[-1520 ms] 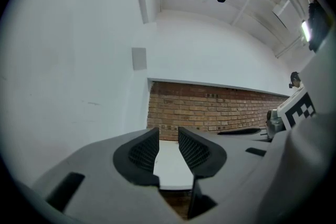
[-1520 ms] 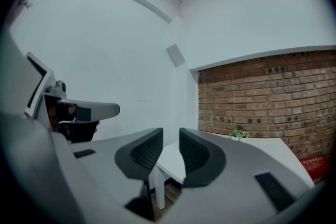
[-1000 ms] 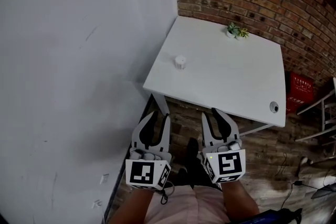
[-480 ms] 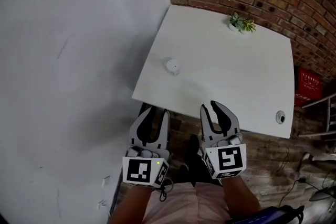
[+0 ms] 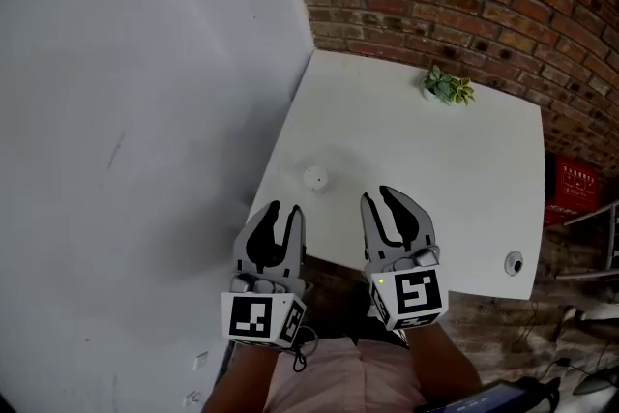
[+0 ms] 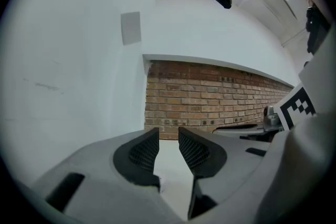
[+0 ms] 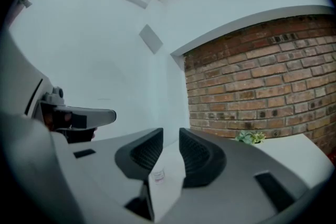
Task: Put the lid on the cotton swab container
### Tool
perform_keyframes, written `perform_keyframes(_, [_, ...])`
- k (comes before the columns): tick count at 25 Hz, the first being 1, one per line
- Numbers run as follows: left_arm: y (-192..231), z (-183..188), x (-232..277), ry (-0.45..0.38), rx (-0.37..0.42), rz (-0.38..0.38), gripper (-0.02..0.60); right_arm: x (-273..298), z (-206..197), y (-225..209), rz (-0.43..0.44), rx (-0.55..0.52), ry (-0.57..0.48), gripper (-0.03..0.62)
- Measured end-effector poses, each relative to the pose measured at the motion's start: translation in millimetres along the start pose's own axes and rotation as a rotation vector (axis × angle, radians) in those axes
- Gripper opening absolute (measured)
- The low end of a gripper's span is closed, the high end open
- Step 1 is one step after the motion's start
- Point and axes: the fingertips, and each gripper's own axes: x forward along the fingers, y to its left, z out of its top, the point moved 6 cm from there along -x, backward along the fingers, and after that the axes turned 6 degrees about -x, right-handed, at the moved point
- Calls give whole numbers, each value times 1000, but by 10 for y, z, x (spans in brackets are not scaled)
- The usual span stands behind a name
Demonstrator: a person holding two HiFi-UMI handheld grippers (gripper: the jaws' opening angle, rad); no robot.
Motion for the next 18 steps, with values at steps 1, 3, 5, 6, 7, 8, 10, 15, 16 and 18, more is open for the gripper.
perform_keyframes(1, [3,35,36,-6,1,2,123,33,40,-31,1,-4,-7,101])
perform_keyframes(3, [20,88,92,-18,4,4,123,99,95,-82,0,-10,-20,101])
perform_keyframes(5, [56,125,128,-29,7,10,124,164,133,-115,-2,-13,-29,101])
perform_keyframes(6, [77,139,135,-33,8,13,124,189,152,-123,-3,-15,-33,101])
perform_keyframes(7, [97,151,137,-35,7,17,124,206,172,-125,-2,-17,-36,101])
perform_keyframes(8, [117,163,137,-37,4,21,124,220,193,-125,-2,-19,-38,101])
perform_keyframes(10, [151,187,143,-40,-1,26,124,249,233,-124,-1,-22,-41,101])
perform_keyframes(15, [300,167,229,-30,-16,25,124,392,242,-89,-4,-28,-34,101])
perform_keyframes(16, [346,148,260,-24,-21,24,124,437,228,-74,-4,-28,-30,101])
perform_keyframes(18, [436,102,327,-9,-35,16,124,529,192,-49,-10,-26,-15,101])
